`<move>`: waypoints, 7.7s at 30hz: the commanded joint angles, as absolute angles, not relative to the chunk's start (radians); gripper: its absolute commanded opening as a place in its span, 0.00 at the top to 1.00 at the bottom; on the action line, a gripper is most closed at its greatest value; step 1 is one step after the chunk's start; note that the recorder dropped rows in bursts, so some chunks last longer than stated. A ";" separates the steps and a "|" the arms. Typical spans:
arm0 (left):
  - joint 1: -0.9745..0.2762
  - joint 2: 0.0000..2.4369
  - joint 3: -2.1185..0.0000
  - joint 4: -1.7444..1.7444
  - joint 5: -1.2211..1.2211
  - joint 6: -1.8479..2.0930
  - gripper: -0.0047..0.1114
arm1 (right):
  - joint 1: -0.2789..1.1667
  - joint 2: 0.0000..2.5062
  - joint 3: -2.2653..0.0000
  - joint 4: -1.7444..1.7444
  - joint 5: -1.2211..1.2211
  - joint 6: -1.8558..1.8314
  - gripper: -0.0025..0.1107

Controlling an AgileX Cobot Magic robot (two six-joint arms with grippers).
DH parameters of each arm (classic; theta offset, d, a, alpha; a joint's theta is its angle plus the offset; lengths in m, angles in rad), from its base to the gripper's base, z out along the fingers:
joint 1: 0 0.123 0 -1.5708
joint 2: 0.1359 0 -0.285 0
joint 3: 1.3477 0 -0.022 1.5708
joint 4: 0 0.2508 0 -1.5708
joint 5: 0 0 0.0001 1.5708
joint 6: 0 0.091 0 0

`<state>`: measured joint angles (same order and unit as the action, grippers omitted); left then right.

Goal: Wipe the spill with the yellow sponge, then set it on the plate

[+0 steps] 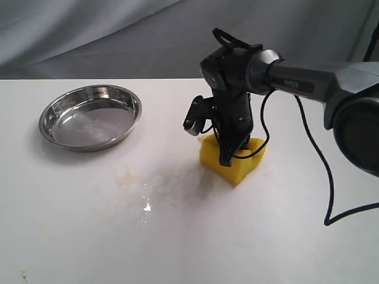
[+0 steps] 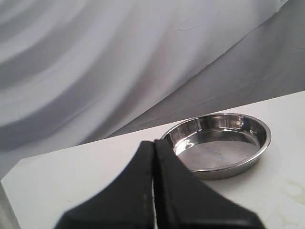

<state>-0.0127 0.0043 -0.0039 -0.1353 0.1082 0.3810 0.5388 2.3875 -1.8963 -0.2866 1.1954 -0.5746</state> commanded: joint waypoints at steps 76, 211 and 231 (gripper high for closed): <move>-0.016 0.000 0.000 -0.138 0.101 0.376 0.96 | 0.641 2.274 -1.874 1.024 0.358 -0.784 0.98; -0.016 0.000 0.000 -0.138 0.101 0.376 0.96 | -0.054 1.951 -1.679 -0.017 0.890 -0.252 0.98; -0.016 0.000 0.000 -0.138 0.101 0.376 0.96 | 0.007 1.645 -0.568 -0.471 -0.551 0.225 0.98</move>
<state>-0.0127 0.0043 -0.0039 -0.1353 0.1082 0.3810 -0.0467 1.6506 -0.6102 -0.2377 -0.3973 0.0441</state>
